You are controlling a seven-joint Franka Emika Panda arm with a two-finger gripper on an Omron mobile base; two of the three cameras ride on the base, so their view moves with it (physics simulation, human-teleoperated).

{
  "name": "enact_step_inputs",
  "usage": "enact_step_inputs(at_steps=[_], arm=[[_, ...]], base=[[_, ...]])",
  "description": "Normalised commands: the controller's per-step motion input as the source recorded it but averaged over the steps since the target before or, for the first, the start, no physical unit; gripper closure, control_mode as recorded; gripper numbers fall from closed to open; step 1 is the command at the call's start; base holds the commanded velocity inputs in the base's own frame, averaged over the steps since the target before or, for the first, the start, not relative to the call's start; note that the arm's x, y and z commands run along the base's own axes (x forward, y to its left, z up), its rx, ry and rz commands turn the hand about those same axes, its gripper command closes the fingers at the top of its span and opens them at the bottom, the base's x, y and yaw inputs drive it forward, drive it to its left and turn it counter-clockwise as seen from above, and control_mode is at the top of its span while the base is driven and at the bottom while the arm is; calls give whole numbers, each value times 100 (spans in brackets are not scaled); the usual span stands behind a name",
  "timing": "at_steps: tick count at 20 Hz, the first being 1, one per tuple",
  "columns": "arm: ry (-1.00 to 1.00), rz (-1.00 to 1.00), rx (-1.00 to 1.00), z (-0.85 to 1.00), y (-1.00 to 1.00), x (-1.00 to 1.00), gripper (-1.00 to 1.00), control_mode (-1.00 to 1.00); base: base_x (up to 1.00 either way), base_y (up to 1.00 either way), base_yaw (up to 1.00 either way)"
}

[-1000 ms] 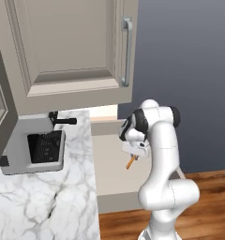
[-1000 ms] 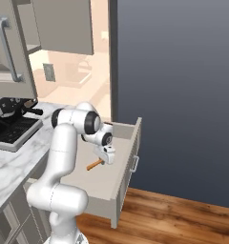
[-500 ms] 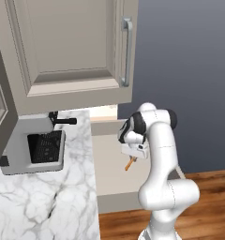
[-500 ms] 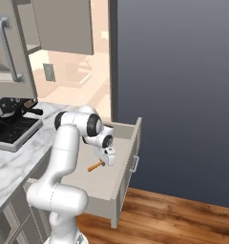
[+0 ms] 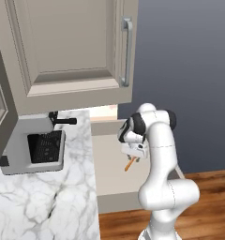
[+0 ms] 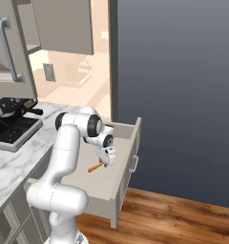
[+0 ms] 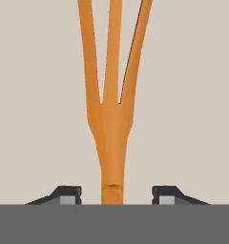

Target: Organize the utensils by type. Pick up the wooden spoons from the counter and place them in the open cabinet. Then pick up the metallic utensils from the counter and place them in the open drawer.

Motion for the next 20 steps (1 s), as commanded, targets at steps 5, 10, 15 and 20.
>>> enact_step_inputs(at_steps=[5,10,15,20], arm=[[4,0,4,40,-12,0,-100,-100],[0,2,6,62,-16,-8,-100,-100],[-1,9,5,74,-20,-21,-100,-100],[-13,21,0,85,-7,-30,-100,-100]], base=[[0,0,0],[0,0,0],[0,0,0],[0,0,0]])
